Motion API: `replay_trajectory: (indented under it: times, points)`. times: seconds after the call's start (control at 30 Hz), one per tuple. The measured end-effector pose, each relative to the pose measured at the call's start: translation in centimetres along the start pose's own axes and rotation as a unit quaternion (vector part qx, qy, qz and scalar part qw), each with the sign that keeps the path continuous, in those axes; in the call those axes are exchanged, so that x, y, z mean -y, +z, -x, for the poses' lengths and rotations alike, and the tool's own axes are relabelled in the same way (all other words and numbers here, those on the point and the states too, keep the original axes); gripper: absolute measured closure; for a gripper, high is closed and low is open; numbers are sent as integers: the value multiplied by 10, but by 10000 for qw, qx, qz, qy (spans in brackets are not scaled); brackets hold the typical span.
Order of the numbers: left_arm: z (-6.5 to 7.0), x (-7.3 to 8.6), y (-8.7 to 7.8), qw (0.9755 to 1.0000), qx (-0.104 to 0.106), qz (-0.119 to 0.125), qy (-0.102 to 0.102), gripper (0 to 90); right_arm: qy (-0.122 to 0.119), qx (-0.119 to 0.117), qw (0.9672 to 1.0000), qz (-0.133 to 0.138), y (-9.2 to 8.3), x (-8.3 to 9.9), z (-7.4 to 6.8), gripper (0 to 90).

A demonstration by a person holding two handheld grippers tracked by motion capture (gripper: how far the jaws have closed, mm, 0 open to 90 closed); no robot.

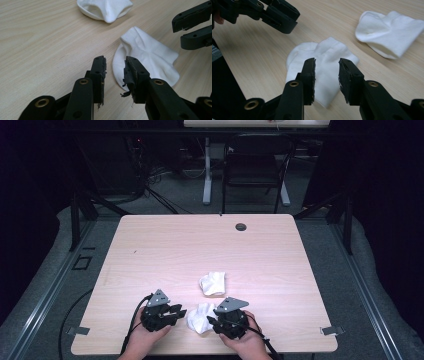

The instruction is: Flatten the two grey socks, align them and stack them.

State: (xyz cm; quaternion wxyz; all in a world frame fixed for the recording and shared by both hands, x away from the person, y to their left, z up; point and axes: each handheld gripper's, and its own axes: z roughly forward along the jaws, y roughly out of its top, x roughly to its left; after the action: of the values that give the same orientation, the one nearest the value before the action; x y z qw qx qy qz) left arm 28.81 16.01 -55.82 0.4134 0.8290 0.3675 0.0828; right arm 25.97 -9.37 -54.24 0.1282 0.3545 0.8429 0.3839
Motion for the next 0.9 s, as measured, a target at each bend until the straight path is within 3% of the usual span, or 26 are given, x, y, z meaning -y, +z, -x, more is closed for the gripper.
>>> replay_trajectory:
  times: [0.13, 0.37, 0.9]
  points:
    - [2, 3, 4, 10000, 47, -84, -21, 744, -124, -121, 9998, -113, 10, -6, -10, 723]
    - [5, 2, 9, 9997, 140, -203, 20, 823, -57, -325, 9993, -175, 25, -8, -22, 732]
    - [7, 6, 23, 9985, 146, -499, 147, 878, -151, -280, 9986, -420, 52, -8, -33, 727]
